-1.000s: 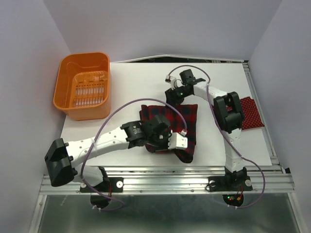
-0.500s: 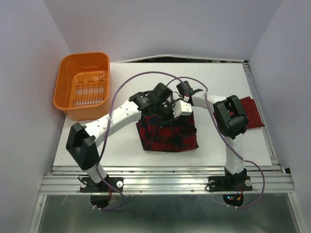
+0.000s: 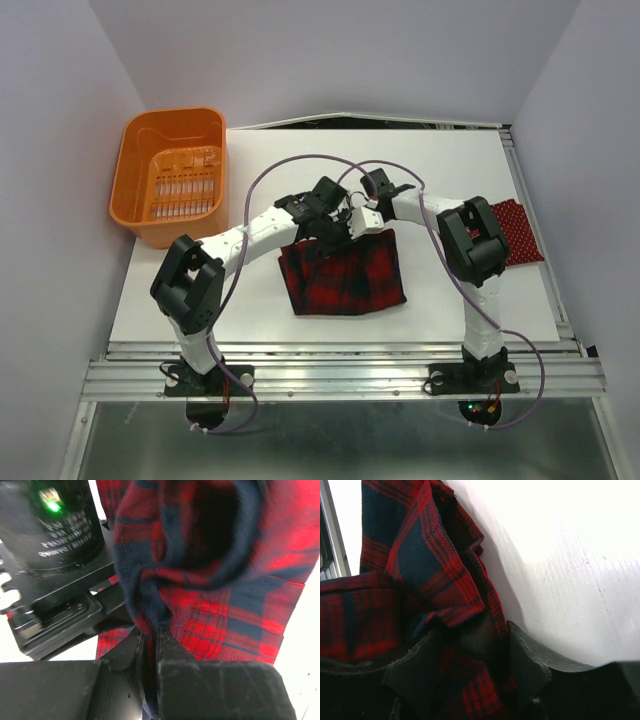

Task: Fold and stack the skirts
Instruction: Fold the skirt

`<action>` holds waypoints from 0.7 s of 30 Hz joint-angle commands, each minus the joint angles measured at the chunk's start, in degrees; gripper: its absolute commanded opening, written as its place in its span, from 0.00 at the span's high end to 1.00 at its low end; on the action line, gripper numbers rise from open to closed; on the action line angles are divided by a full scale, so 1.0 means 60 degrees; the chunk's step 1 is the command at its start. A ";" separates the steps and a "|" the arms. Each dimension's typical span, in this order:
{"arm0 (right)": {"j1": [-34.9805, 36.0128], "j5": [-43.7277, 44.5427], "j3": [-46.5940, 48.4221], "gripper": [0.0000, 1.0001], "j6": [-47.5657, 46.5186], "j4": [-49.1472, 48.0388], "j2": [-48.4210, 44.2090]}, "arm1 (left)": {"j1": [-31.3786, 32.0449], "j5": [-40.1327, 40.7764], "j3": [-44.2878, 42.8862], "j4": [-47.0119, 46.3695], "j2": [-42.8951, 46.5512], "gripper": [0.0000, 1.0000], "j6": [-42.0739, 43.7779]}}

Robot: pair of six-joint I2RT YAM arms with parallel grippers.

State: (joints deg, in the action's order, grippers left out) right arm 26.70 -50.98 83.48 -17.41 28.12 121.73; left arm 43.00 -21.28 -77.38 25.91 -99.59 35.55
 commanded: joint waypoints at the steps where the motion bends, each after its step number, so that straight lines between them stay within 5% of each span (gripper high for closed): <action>1: 0.0179 -0.0132 0.0192 0.39 -0.0058 0.0543 0.0248 | -0.0194 0.0851 0.0445 -0.1402 -0.0217 1.00 0.0126; 11: 0.0179 0.0483 0.0895 0.38 0.0469 0.0763 0.0732 | -0.0224 0.1466 0.1544 -0.2882 -0.0481 1.00 -0.0168; 15: 0.0049 0.1830 0.1670 0.25 0.1274 0.0719 0.0863 | -0.0224 0.1174 0.1793 -0.2825 -0.0613 1.00 -0.0139; 21: -0.1211 0.1495 0.3355 0.20 0.2651 0.0748 0.1098 | -0.0239 0.0573 0.2043 -0.2312 -0.0701 1.00 -0.0198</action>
State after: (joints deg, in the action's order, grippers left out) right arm 23.68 -42.63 97.47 -8.40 31.35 127.63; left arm 41.41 -16.08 -67.07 11.25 -102.45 34.22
